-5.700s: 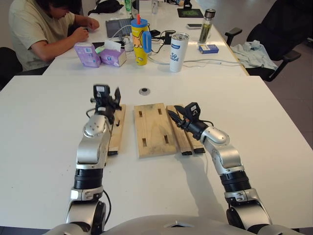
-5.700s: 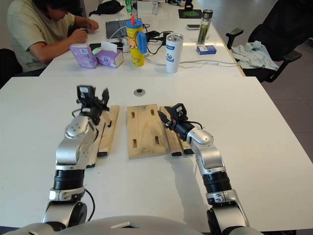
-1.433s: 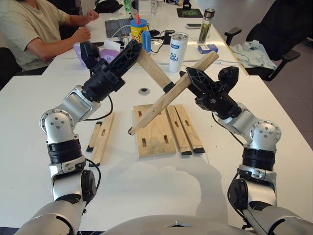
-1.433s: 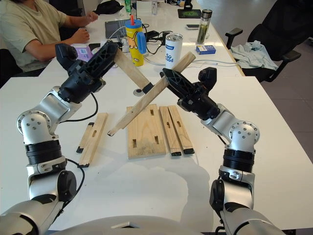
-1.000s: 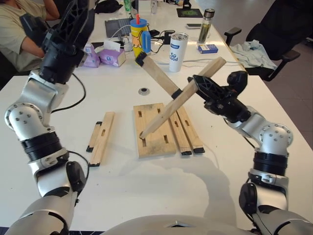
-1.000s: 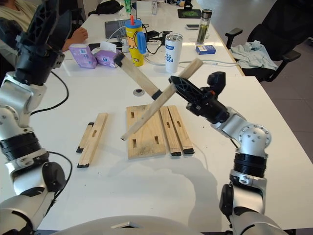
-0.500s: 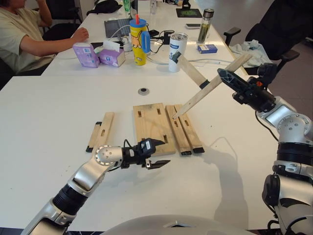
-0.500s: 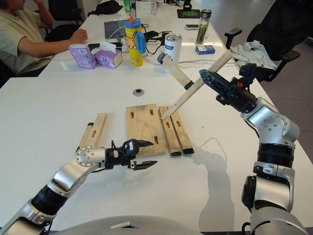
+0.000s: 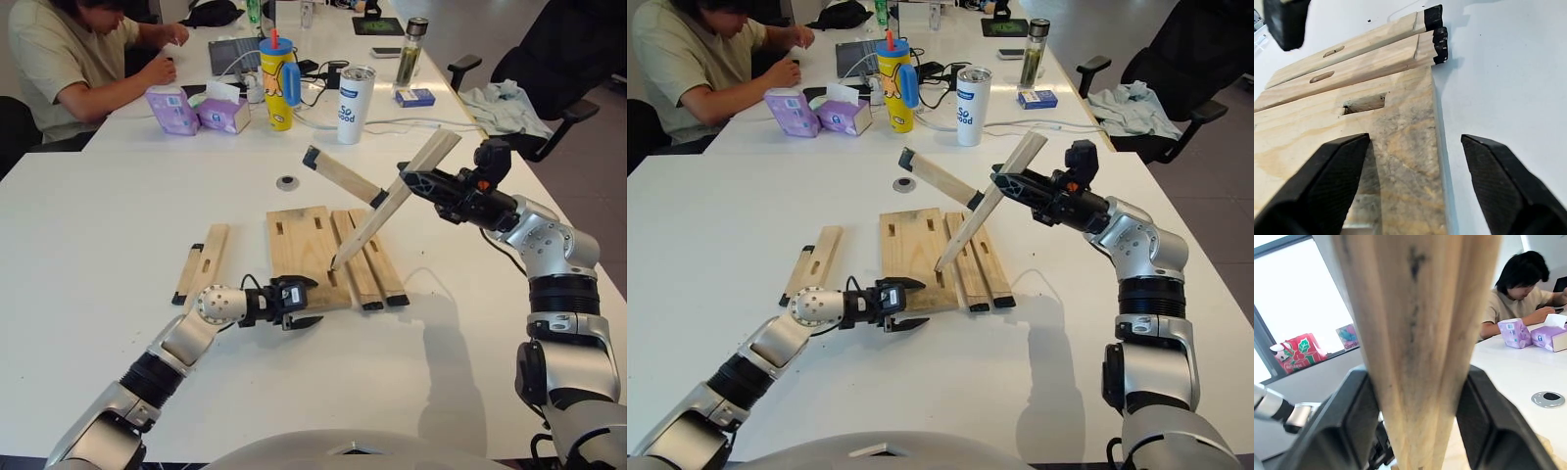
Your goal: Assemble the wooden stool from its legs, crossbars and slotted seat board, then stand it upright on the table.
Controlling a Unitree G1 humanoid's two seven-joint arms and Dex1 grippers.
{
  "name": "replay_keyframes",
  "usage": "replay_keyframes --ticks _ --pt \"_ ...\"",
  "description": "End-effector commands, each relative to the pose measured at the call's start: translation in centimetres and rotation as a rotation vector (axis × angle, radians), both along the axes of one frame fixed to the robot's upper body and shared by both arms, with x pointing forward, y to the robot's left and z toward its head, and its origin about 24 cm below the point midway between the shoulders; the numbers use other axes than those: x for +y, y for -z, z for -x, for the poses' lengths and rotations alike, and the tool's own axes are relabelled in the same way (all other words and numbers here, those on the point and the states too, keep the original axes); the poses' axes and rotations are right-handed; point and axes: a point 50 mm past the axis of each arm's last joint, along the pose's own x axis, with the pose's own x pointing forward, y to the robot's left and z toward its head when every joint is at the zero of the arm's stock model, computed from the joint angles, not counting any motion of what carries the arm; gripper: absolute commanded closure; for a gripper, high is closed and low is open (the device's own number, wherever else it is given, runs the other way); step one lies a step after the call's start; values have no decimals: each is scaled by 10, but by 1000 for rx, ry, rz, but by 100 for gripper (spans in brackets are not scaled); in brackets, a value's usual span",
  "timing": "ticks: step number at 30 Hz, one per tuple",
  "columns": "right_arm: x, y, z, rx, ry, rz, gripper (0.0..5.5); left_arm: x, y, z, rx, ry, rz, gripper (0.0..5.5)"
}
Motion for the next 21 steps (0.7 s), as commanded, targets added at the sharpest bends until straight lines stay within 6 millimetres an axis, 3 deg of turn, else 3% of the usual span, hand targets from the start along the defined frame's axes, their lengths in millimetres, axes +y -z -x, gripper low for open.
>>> replay_keyframes --ticks 1,4,21 --pt "8 0 -2 -32 -54 29 343 39 25 7 139 18 -198 202" --pt "12 4 -3 -26 -77 43 343 46 25 3 136 38 -230 202" --pt "37 9 -13 -57 -179 67 343 41 34 8 171 211 -228 202"
